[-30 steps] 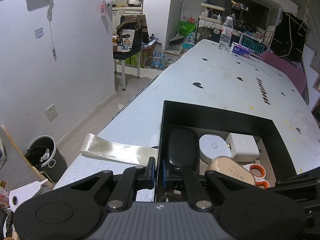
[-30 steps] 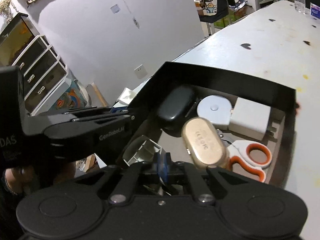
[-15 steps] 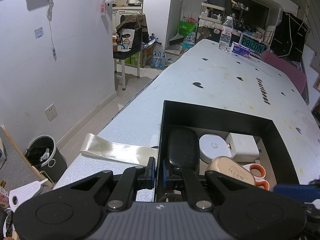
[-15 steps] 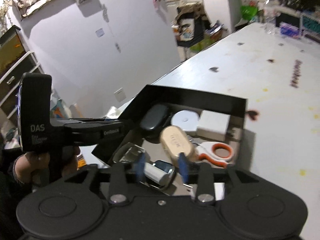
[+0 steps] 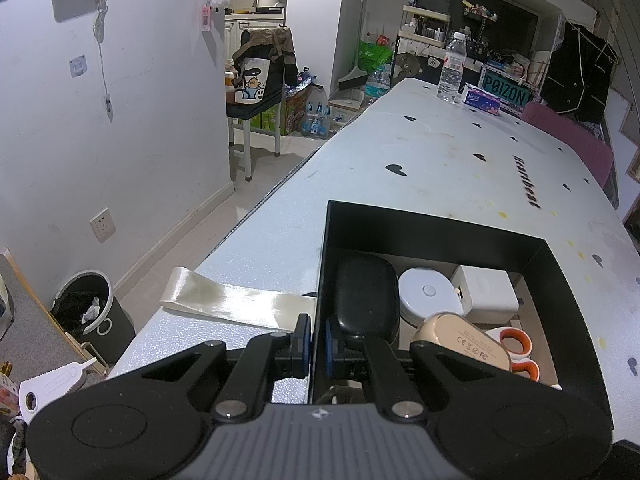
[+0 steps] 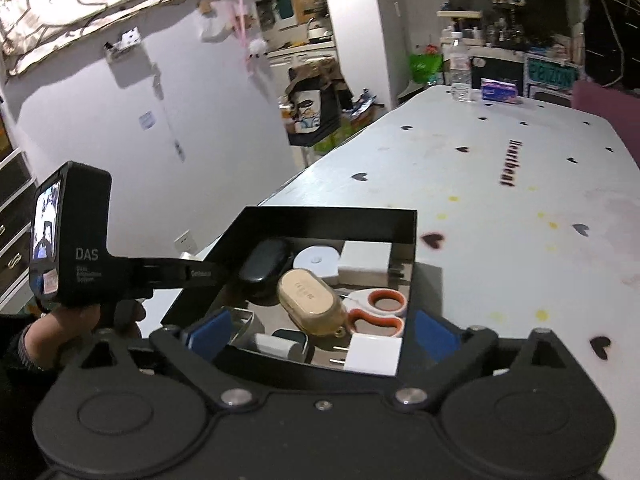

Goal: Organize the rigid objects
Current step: 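Set the black box down on the table and open the left tool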

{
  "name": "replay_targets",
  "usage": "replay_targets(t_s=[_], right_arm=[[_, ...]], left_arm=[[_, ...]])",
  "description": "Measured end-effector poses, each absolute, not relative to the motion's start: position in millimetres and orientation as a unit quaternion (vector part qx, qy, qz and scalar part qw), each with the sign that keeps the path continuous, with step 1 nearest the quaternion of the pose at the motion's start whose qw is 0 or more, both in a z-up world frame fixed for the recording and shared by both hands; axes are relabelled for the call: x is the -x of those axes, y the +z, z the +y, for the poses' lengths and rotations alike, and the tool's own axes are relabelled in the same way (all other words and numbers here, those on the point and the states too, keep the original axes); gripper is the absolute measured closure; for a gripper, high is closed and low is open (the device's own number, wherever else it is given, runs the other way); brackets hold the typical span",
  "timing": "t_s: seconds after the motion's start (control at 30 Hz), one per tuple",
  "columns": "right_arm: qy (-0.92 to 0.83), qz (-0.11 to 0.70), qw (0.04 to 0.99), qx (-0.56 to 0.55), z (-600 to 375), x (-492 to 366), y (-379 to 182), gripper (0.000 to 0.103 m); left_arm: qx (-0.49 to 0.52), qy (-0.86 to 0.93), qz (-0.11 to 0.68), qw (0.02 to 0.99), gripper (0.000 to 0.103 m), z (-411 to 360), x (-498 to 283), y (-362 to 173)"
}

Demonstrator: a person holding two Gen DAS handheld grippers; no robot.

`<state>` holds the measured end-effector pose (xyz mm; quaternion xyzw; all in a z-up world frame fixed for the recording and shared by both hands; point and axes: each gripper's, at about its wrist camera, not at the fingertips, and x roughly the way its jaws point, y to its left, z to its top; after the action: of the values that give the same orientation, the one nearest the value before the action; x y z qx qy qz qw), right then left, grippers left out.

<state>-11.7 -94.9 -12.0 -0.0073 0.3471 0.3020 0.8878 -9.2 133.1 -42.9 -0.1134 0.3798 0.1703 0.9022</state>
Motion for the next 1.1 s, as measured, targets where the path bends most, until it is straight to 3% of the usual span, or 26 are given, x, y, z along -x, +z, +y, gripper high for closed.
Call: replay_targets(t_s=[0.87, 0.93, 1.03, 1.1], right_arm=[[0.281, 0.319, 0.905, -0.023, -117.9, 19.8, -16.2, 0.003], [0.281, 0.316, 0.906, -0.026, -120.7, 20.5, -15.8, 0.003], [0.279, 0.313, 0.907, -0.03, -125.5, 21.6, -14.6, 0.003], [0.277, 0.31, 0.909, -0.033, -128.4, 23.0, -13.1, 0.003]], left_arm=[[0.064, 0.172, 0.372, 0.91, 0.096, 122.3, 11.7, -39.2], [0.07, 0.168, 0.366, 0.913, 0.092, 122.1, 15.5, -33.2], [0.08, 0.152, 0.339, 0.925, 0.067, 118.7, 26.7, -17.5], [0.07, 0.156, 0.317, 0.933, 0.039, 112.5, 35.7, -4.7]])
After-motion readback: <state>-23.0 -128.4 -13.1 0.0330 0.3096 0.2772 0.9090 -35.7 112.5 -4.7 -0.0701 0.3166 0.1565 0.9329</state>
